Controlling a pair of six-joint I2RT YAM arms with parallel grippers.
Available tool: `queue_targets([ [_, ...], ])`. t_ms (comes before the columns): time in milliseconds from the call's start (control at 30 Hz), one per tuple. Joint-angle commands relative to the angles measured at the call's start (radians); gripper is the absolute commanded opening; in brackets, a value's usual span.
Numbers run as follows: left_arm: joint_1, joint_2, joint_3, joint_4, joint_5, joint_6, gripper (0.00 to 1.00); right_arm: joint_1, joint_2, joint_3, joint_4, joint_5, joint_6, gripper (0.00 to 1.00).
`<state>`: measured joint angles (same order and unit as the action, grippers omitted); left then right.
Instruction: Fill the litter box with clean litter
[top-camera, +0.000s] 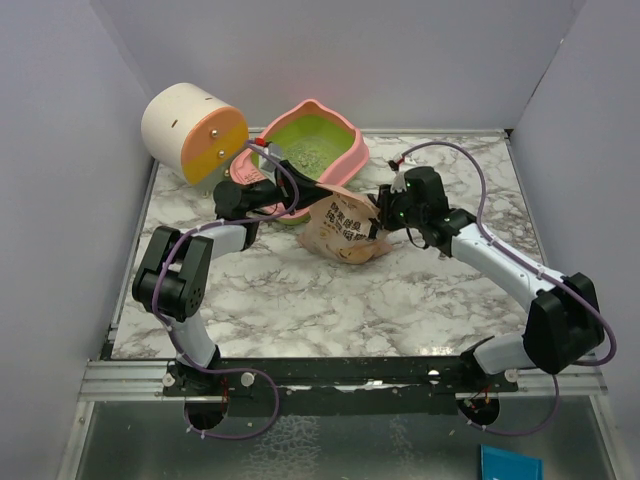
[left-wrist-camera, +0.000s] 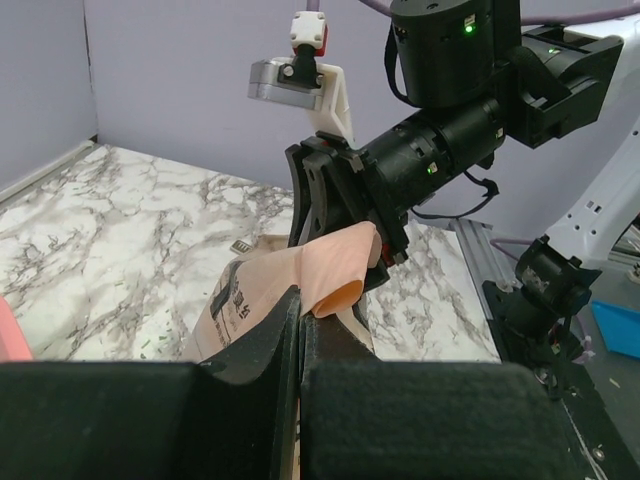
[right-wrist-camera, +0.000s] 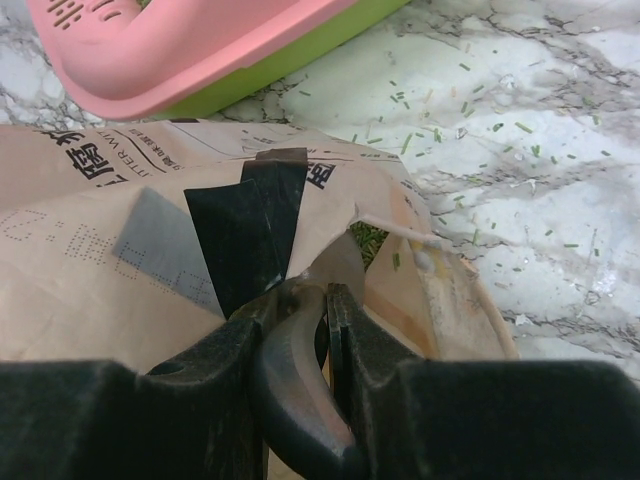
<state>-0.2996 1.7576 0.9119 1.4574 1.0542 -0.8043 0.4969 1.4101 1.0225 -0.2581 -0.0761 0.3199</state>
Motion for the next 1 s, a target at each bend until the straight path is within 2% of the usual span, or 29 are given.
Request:
queue_targets([
  [0, -0.022, -0.038, -0.004, -0.008, -0.016, 0.035, 0.00, 0.004, 0.072, -0.073, -0.032, -0.081, 0.012, 0.01],
  [267, -0.042, -0.040, -0.009, -0.068, -0.025, 0.090, 0.00, 0.004, 0.109, -0.119, 0.058, -0.205, 0.072, 0.01],
  [533, -0.058, -0.035, -0.016, -0.105, -0.036, 0.130, 0.00, -0.003, 0.153, -0.163, 0.167, -0.256, 0.144, 0.01],
  [667, -0.074, -0.041, -0.019, -0.133, -0.045, 0.160, 0.00, -0.046, 0.143, -0.206, 0.239, -0.313, 0.198, 0.01],
  [967, -0.097, -0.038, -0.018, -0.189, -0.055, 0.200, 0.00, -0.180, 0.120, -0.328, 0.455, -0.559, 0.327, 0.01],
])
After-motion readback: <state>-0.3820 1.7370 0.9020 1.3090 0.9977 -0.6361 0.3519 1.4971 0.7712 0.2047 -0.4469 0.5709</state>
